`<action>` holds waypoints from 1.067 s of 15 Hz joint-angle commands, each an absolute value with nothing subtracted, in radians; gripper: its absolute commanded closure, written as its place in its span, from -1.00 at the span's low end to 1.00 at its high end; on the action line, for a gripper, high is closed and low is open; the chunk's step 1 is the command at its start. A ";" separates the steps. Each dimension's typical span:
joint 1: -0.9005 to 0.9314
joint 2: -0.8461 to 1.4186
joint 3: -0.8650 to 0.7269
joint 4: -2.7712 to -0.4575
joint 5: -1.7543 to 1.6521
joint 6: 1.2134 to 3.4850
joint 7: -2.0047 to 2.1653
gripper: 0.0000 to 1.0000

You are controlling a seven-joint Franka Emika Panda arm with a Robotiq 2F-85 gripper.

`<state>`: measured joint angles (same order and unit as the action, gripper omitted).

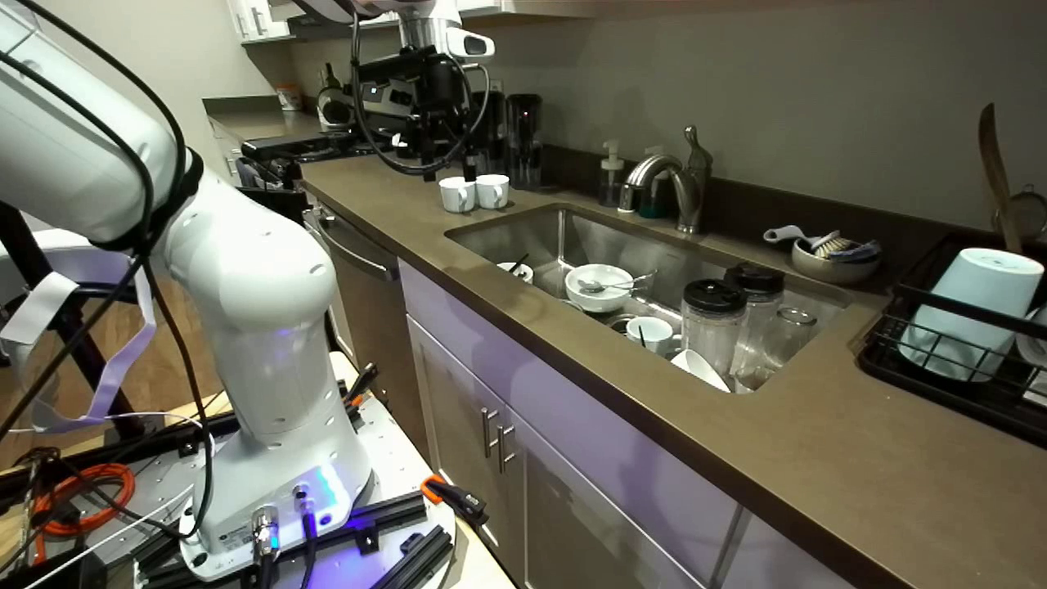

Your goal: Open the tap

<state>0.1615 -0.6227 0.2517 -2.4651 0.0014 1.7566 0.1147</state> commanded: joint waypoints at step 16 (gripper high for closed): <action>0.105 -0.482 0.218 -2.361 -0.239 1.988 0.124 -1.00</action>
<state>0.1308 -0.5539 0.2179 -2.4115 -0.1627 1.8757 0.1146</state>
